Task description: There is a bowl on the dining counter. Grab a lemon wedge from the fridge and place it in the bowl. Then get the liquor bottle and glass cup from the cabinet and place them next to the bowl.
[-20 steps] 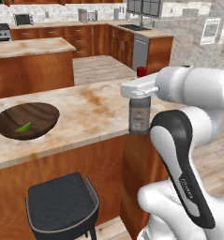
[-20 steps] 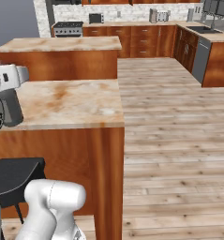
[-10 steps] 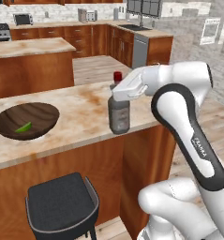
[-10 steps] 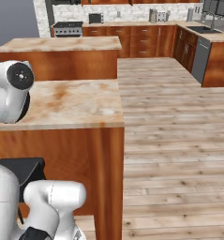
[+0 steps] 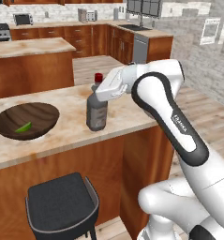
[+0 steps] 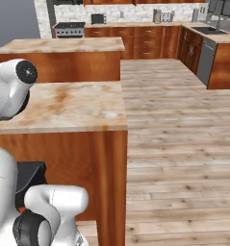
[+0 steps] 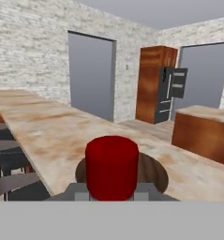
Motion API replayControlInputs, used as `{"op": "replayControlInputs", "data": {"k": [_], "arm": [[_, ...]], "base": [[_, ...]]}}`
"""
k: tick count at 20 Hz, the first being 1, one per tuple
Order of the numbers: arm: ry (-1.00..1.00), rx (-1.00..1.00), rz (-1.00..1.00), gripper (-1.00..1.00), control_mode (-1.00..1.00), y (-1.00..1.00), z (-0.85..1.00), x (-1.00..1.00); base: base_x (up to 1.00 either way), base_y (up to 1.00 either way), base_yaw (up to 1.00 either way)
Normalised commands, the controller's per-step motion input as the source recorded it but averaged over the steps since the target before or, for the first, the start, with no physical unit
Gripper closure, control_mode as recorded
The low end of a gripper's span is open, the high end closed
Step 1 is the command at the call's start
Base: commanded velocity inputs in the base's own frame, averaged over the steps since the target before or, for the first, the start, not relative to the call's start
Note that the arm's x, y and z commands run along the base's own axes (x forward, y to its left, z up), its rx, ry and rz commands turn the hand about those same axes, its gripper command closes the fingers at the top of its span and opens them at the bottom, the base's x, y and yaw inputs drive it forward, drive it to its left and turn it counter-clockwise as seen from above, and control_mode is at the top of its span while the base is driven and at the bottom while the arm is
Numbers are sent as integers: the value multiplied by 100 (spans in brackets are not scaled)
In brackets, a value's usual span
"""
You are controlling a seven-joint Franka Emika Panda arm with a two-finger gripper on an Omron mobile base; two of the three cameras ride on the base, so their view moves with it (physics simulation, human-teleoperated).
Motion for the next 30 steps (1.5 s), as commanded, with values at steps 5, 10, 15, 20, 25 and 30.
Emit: {"op": "replayControlInputs", "data": {"k": [5, 10, 15, 20, 25, 30], "arm": [[0, 0, 14, 100, -100, 4, 0, 35], [0, 0, 12, 100, -100, 0, 0, 32], [0, 0, 8, 100, -100, 9, -5, 34], [0, 0, 1, 100, -100, 42, -16, 23], [0, 0, 0, 100, -100, 40, -18, 27], [2, 0, 2, 100, -100, 17, -18, 21]], "base": [[0, 0, 0], [0, 0, 0], [0, 0, 0], [0, 0, 0], [0, 0, 0], [0, 0, 0]]}}
